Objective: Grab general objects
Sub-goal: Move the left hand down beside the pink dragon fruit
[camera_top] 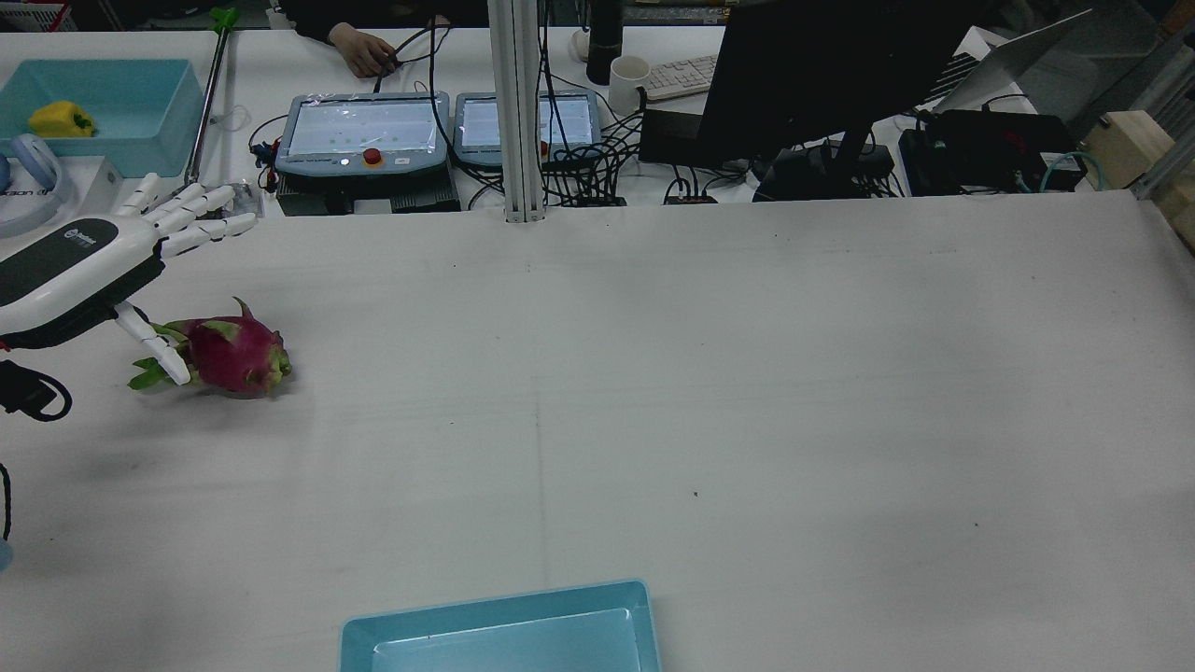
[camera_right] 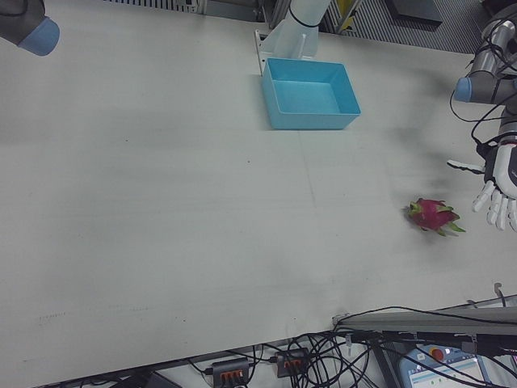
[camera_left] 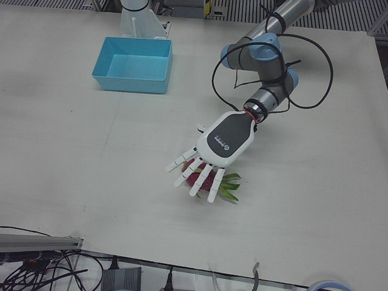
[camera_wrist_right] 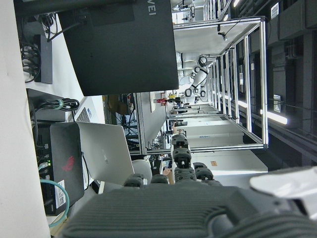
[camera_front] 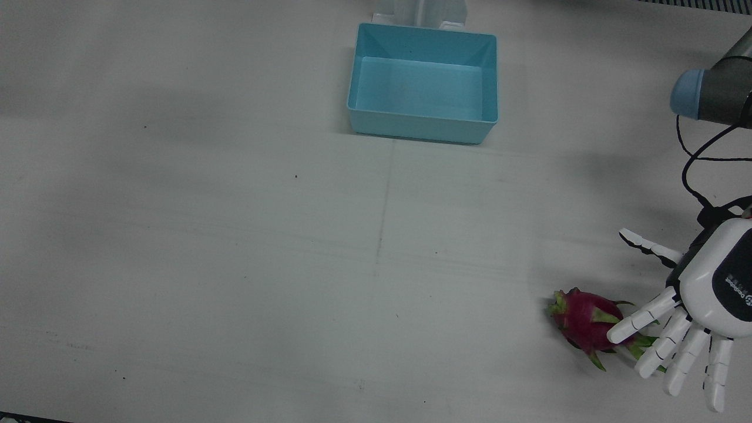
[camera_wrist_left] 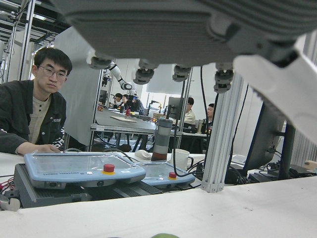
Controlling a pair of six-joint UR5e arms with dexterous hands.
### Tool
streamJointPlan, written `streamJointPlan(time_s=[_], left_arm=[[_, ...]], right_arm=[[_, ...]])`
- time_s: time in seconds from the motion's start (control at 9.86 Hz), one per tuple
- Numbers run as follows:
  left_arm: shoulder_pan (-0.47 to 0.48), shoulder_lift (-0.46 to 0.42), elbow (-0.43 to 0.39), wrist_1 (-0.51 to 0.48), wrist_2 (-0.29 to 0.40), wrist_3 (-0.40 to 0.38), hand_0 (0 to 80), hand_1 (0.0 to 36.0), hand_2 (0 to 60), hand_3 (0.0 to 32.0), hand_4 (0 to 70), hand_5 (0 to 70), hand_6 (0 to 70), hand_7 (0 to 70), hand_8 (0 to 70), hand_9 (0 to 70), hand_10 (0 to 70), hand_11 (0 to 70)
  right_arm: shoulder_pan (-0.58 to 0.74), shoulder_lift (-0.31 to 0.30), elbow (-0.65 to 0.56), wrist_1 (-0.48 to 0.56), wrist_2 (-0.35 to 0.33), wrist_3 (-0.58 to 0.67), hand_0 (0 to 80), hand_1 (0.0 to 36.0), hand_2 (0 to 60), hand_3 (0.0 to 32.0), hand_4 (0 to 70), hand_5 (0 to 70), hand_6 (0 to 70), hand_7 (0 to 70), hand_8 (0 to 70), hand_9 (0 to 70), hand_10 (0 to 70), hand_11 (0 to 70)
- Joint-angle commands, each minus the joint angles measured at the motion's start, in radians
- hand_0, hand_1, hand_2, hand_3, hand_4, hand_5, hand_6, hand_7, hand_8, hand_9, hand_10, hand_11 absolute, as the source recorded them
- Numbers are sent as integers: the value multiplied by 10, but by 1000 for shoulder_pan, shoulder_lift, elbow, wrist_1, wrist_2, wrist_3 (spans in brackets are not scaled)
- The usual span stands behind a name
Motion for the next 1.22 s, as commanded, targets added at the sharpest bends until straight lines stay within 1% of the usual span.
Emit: streamJointPlan(time_s=[0.0,0.1,0.2,0.41,0.61,0.71,1.01,1.12], left_arm=[[39,-39,75,-5,-28,110,448,51,0,302,0,50,0,45,108,0,0,0],[39,-39,120,-43,-27,121,440,48,0,308,0,42,0,40,107,0,0,0],[39,-34,143,-63,-27,131,435,41,0,320,0,24,0,19,95,0,0,0],[38,-28,155,-69,-27,139,433,43,0,320,0,18,0,7,93,0,0,0],[39,-25,181,-89,-27,180,418,36,0,320,0,14,0,7,97,0,0,0],[41,-26,194,-100,-28,181,415,35,0,320,0,19,0,9,98,0,0,0],[41,-33,197,-106,-33,188,409,32,0,320,0,30,0,14,100,0,0,0],[41,-31,200,-109,-53,203,417,38,0,320,0,29,0,16,101,0,0,0]], right_arm=[[0,0,0,0,0,0,0,0,0,0,0,0,0,0,0,0,0,0],[0,0,0,0,0,0,0,0,0,0,0,0,0,0,0,0,0,0],[-1,0,0,0,0,0,0,0,0,0,0,0,0,0,0,0,0,0],[0,0,0,0,0,0,0,0,0,0,0,0,0,0,0,0,0,0],[0,0,0,0,0,0,0,0,0,0,0,0,0,0,0,0,0,0],[0,0,0,0,0,0,0,0,0,0,0,0,0,0,0,0,0,0],[0,0,0,0,0,0,0,0,0,0,0,0,0,0,0,0,0,0],[0,0,0,0,0,0,0,0,0,0,0,0,0,0,0,0,0,0]])
